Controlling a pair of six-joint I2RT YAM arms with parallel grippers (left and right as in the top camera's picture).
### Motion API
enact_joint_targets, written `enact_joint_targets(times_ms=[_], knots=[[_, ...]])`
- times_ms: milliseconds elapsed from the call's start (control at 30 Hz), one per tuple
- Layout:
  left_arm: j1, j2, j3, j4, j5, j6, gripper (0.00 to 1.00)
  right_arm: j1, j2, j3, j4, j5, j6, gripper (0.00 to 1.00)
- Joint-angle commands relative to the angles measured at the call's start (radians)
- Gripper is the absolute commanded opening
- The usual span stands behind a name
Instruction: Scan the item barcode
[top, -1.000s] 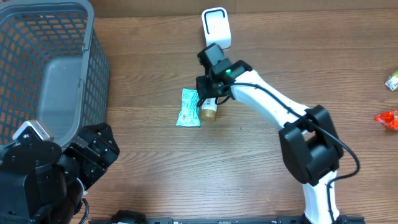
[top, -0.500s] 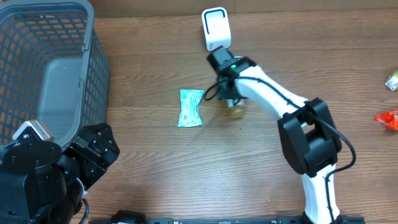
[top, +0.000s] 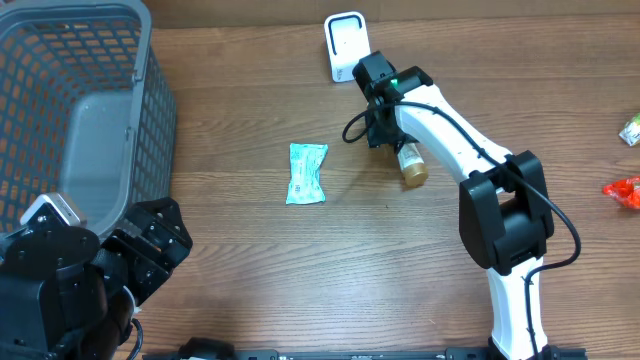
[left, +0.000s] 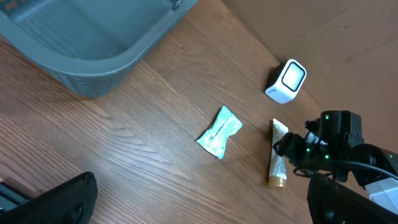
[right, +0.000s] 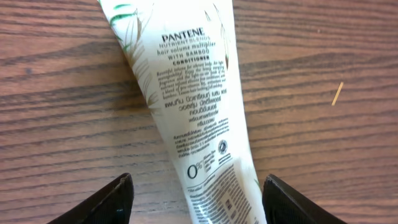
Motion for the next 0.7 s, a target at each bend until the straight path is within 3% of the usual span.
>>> enact_joint_targets(times_ms=[0, 133, 500, 533, 600, 667], knots=[[0.008, 0.002, 0.005, 0.001, 0.0, 0.015, 1.0, -0.005, -0.011, 0.02, 0.005, 0.023, -0.049, 0.66], [0.008, 0.002, 0.005, 0.001, 0.0, 0.015, 1.0, -0.005, -0.011, 0.019, 0.016, -0.015, -0.223, 0.66], [0.008, 0.002, 0.005, 0.001, 0.0, 0.015, 0.99, -0.034, 0.003, -0.077, 0.082, -0.01, -0.235, 0.62], [0.008, 0.002, 0.005, 0.001, 0.0, 0.015, 1.0, -0.036, 0.004, -0.079, 0.082, -0.009, -0.236, 0.58], [0.008, 0.002, 0.005, 0.001, 0.0, 0.015, 0.99, -0.038, 0.004, -0.079, 0.082, 0.021, -0.236, 0.4], [0.008, 0.002, 0.005, 0.001, 0.0, 0.015, 1.0, -0.04, 0.004, -0.079, 0.08, 0.043, -0.235, 0.31]])
